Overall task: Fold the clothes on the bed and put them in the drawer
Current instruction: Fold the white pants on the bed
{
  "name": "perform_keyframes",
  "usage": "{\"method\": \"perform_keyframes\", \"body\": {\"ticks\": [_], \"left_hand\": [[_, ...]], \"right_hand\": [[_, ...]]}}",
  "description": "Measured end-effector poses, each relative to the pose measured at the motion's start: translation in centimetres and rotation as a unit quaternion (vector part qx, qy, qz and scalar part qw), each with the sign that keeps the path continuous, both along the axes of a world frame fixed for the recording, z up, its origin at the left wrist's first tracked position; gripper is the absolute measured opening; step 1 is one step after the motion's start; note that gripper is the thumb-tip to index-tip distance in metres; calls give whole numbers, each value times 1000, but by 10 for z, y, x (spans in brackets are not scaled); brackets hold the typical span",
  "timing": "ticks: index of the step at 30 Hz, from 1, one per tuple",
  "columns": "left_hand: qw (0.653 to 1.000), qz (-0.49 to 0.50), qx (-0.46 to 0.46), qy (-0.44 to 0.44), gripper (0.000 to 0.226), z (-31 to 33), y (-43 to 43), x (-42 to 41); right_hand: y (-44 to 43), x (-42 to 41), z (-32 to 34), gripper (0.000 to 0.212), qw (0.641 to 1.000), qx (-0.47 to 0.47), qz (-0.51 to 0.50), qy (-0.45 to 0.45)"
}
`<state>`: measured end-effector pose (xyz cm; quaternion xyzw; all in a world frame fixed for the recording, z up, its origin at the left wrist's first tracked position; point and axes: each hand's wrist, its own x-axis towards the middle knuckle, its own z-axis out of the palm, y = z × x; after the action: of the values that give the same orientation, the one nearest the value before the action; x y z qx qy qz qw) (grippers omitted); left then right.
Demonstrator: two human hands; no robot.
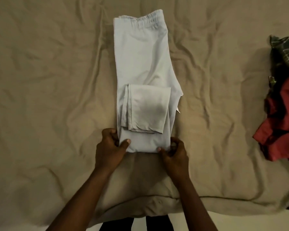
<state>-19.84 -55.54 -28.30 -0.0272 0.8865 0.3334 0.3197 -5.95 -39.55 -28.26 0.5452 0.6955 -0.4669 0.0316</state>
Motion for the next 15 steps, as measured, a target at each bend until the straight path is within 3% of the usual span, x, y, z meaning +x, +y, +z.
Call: {"method": "perform_keyframes", "body": {"ticks": [3,4,7,11,12,15], "left_hand": [[993,44,46,-101,38,-2,-8,-10],[990,51,57,-121,42,-1,-10,-11],[990,48,54,-124,62,4,-8,-11],[988,83,26,-130,73,15,20,-24],[989,91,4,-118,68,17,29,-31],[987,127,-16,-102,58,17,46,-44]], "right_hand": [[20,-7,8,14,981,-158,-99,45],[23,-12,14,17,971,-198,-119,52],[32,-32,21,57,959,-234,-159,26],[37,-63,22,117,967,-191,-167,-22],[40,-71,22,113,970,-186,-158,-24],[44,-87,18,53,971,-193,-137,-18]]}}
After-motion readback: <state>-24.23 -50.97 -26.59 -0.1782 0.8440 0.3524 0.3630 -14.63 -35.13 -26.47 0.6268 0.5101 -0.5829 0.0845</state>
